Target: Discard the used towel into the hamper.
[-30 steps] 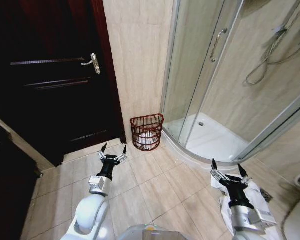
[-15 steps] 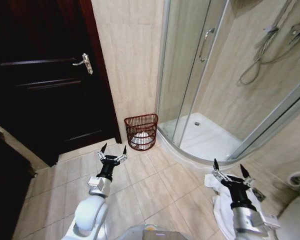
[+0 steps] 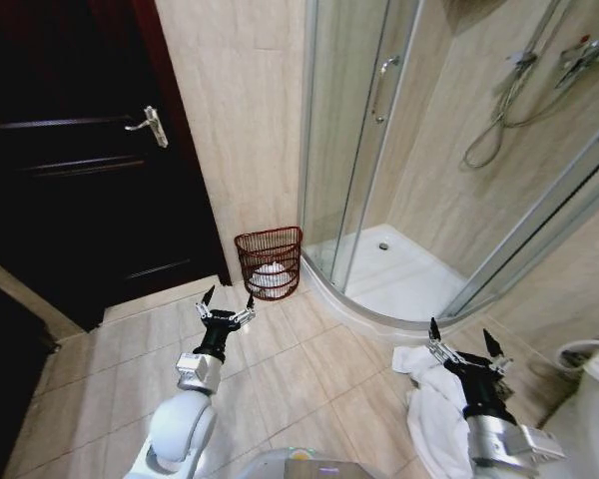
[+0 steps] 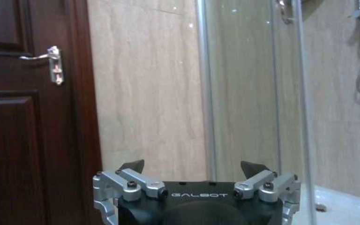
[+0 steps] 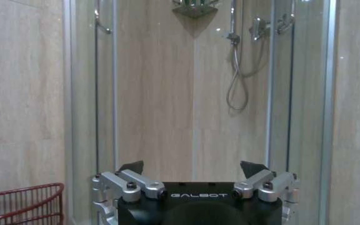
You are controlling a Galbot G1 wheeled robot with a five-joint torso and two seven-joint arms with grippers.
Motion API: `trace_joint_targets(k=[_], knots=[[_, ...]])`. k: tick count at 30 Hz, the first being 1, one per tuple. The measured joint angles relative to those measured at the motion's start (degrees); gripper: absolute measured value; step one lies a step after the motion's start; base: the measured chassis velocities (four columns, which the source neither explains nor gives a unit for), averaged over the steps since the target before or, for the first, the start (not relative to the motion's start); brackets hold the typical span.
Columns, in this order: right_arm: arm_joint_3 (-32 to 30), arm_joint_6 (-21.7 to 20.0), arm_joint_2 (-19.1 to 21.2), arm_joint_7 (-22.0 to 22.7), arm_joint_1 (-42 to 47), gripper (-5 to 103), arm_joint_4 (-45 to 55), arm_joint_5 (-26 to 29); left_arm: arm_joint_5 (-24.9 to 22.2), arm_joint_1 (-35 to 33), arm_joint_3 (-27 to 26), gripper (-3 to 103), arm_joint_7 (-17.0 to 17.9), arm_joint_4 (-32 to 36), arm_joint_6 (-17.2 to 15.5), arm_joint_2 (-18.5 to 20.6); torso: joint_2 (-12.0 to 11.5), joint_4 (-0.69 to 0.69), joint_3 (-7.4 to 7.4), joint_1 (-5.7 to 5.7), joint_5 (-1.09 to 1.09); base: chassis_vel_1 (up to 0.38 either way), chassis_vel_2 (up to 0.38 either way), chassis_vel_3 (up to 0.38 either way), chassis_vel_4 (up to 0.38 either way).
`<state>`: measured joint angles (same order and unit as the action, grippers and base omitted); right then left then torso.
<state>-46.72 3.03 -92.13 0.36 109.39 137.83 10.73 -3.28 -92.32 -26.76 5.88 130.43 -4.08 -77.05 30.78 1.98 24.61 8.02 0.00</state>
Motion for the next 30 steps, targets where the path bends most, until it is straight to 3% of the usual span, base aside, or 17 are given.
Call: trace_joint_targets(k=[30], knots=[[-0.22,0.12,0.55,0.01,0.2,100,0.26,0.27,0.56,-0.36,0.09,100,0.76,-0.25,0.92,-0.2,0.0,0.0,0.0,0.01,-0.02,-0.044,-0.046,-0.035,-0.034]])
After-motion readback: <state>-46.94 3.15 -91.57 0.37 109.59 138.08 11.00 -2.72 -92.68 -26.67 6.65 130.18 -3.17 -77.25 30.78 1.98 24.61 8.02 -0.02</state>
